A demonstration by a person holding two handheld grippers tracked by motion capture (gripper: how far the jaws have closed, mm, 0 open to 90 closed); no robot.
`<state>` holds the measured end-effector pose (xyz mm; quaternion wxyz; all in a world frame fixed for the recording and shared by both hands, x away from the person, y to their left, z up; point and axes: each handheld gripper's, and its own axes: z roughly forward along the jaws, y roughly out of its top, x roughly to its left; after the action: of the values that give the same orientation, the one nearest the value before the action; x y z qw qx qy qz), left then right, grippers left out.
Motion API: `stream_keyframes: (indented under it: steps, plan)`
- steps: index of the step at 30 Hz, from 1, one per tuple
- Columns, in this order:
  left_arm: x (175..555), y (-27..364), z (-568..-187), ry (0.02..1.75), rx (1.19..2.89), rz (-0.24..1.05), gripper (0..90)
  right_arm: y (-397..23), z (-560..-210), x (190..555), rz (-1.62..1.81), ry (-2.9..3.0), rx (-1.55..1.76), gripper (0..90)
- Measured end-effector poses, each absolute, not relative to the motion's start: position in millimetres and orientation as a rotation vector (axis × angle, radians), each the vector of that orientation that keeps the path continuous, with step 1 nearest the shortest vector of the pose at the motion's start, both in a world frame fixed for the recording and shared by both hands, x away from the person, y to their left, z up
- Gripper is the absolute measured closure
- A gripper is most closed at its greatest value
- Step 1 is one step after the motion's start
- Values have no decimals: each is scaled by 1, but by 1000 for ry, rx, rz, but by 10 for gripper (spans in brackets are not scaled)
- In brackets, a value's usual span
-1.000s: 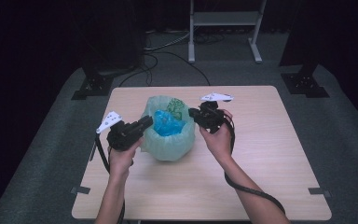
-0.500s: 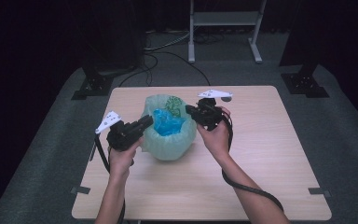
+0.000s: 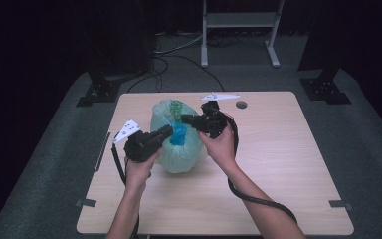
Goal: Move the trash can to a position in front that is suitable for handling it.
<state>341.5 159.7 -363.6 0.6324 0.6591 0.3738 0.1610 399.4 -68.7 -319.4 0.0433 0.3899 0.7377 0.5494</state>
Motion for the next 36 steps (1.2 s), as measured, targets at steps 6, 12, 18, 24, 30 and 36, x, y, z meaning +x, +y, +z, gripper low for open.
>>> stream_keyframes:
  steps: [6,12,18,24,30,36]
  plan:
    - [340,145,-367,827,1546,353,811,-63,-321,399,1745,2290,1209,900]
    - [340,145,-367,826,1544,353,810,-64,-325,404,1757,2322,1248,897]
    - [341,144,-368,826,1548,343,810,-66,-329,408,1791,2330,1279,856]
    - [341,143,-369,823,1553,341,810,-66,-333,409,1822,2337,1301,803]
    - [341,142,-370,821,1560,340,810,-69,-335,411,1885,2346,1317,727]
    - [341,140,-370,816,1568,340,810,-65,-334,410,1799,2365,1289,718]
